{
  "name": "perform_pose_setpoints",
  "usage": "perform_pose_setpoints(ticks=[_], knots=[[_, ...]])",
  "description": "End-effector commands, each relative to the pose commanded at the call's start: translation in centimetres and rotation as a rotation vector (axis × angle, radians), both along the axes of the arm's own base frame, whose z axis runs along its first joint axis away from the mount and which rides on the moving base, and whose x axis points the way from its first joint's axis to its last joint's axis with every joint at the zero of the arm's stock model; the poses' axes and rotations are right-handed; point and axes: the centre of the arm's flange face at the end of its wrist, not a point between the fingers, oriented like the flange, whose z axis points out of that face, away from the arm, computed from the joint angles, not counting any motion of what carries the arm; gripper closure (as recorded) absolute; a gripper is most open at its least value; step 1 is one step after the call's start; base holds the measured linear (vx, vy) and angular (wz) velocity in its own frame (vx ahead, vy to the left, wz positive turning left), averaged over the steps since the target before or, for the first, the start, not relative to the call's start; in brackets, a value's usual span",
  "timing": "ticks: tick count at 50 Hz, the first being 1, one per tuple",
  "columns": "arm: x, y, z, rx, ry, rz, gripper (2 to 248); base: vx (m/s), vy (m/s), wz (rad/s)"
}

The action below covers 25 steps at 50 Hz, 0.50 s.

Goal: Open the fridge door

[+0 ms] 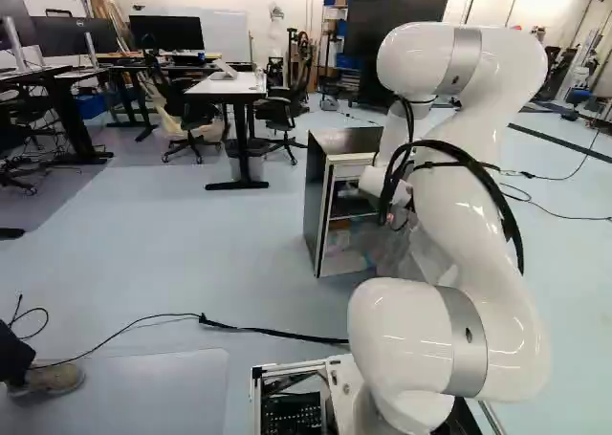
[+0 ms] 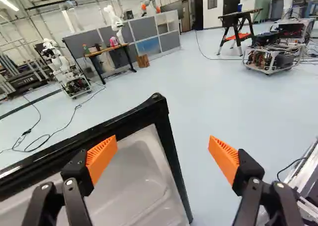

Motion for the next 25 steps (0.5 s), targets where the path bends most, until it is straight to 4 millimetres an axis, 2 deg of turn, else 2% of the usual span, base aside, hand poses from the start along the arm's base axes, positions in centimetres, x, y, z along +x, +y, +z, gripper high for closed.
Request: perform_pose_setpoints(ticks=[25], knots=[[0.0, -6.8, 0.4, -0.023, -0.056, -0.126, 3, 0.000, 0.000, 0.000]])
